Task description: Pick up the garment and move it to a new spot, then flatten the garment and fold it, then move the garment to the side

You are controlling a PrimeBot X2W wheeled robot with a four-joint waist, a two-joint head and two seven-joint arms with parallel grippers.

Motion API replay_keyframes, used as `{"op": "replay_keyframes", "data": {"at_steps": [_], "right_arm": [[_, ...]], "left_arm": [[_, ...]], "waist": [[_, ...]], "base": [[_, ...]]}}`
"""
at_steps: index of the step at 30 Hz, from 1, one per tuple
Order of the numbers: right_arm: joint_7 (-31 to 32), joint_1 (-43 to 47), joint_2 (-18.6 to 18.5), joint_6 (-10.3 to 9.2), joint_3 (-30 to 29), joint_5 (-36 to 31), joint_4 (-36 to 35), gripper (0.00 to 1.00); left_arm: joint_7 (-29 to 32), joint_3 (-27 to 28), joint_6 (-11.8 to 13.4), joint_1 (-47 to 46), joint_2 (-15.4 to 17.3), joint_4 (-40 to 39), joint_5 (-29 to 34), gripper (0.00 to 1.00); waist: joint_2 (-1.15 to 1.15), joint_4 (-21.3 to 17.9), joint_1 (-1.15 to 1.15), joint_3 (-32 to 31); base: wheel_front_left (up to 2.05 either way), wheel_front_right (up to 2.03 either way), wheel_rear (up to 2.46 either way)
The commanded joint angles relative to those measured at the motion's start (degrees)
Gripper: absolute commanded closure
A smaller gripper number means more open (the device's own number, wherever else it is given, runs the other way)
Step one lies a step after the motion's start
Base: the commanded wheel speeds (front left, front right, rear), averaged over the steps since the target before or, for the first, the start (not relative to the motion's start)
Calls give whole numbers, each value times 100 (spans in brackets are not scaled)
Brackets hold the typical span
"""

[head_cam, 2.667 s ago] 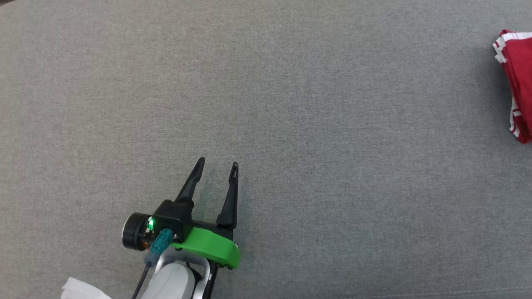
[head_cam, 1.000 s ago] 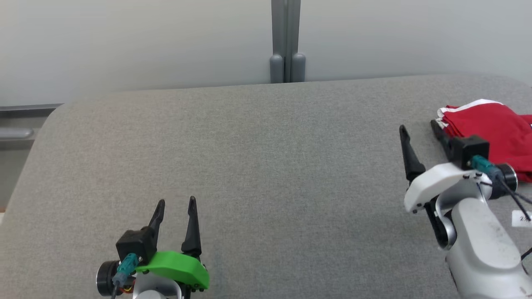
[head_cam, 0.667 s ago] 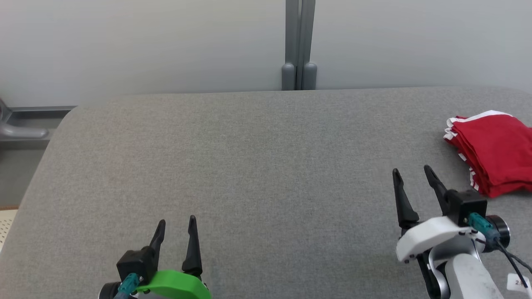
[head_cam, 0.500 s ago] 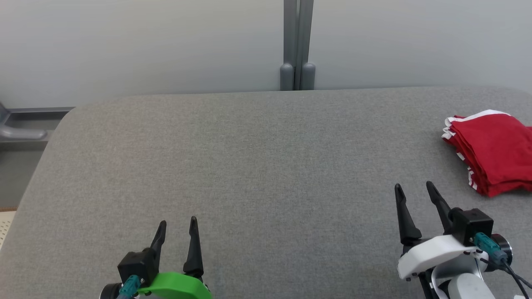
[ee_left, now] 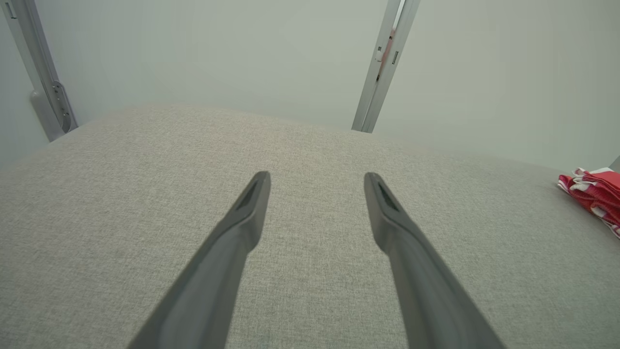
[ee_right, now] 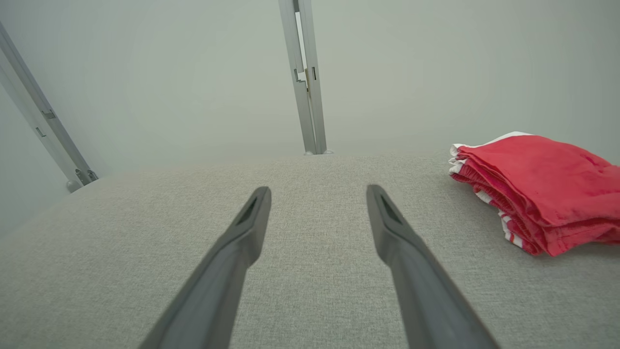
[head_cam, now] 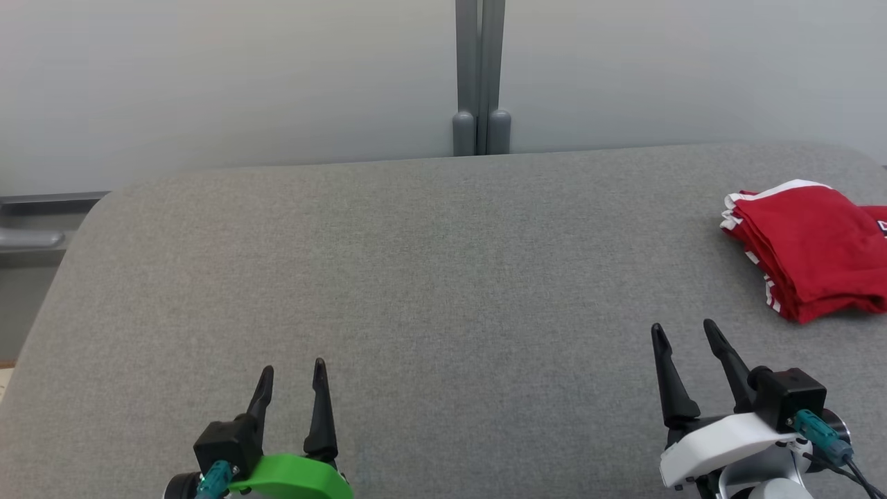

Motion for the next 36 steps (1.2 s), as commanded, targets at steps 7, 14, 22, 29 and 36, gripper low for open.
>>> {"op": "replay_keyframes", "data": {"at_steps": [7, 14, 22, 29, 36], "right_arm": [[47, 119, -6, -9, -76, -20, -94, 0], [63, 124, -6, -9, -93, 30, -108, 0], [46, 119, -6, -9, -81, 45, -95, 0], [66, 152, 23, 1, -76, 155, 126, 100], [185, 56, -12, 0, -114, 960, 177, 100]], "left_arm": [[-19, 37, -14, 86, -10, 68, 62, 0], [-19, 52, -22, 56, -9, 87, 61, 0], [-19, 69, -32, 62, -10, 60, 62, 0], [65, 44, -57, 30, -2, 266, -114, 100], [261, 260, -189, -31, -13, 231, -762, 100]], "waist": [[0, 11, 0, -2], [0, 30, 0, 13], [0, 24, 0, 13], [0, 20, 0, 15], [0, 16, 0, 30]], "base": [[0, 0, 0], [0, 0, 0], [0, 0, 0], [0, 0, 0], [0, 0, 0]]}}
